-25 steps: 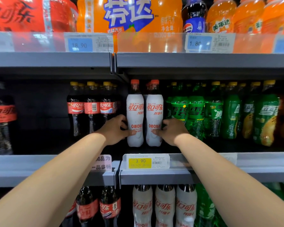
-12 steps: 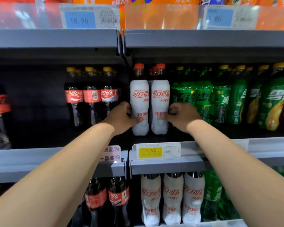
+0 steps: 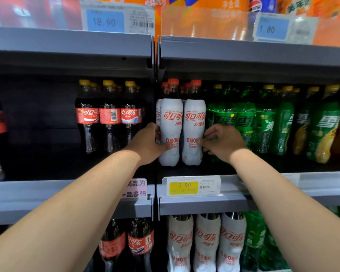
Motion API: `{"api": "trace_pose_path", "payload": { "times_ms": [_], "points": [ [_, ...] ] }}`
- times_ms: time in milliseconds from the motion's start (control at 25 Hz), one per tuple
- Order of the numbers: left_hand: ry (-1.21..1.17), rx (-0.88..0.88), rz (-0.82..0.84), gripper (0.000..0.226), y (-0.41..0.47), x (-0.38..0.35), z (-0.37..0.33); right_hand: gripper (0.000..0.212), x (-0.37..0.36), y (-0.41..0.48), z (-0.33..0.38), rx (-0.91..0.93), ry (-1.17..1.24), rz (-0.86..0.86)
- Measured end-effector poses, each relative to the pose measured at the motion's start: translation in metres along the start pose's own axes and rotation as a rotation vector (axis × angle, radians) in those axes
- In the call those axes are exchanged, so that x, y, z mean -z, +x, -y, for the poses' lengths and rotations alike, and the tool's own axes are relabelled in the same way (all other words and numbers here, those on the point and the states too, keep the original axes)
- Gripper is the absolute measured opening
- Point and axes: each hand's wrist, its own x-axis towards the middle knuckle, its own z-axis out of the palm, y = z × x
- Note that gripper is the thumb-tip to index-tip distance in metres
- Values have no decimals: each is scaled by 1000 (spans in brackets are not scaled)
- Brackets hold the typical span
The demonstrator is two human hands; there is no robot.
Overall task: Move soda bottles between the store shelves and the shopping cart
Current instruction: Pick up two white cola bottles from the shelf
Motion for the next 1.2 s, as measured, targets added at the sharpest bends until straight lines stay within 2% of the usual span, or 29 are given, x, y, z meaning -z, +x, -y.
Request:
{"api": "trace_pose_path", "payload": {
  "times_ms": [120, 320, 440, 600, 840, 1000, 1200],
  "points": [
    [-2, 30, -10, 54, -2, 2, -3, 24, 0, -2, 3, 18, -27, -16],
    [9, 138, -8, 91, -10, 22, -10, 18, 7, -11, 18, 72, 74, -63],
    [13, 121, -22, 88, -29, 41, -18, 24, 14, -27, 30, 202, 173, 29],
    [119, -51, -5, 80, -92, 62, -25, 43, 29, -69, 45, 340, 137, 86],
    [155, -163, -138, 66, -209, 90, -18, 45, 10, -160, 61, 518, 391, 224],
    [125, 1, -321, 63, -304, 106, 19, 45, -32, -216, 63, 515, 485, 391],
    [189, 236, -327, 60, -407, 131, 67, 45, -100, -272, 76, 493, 533, 541]
  ]
}}
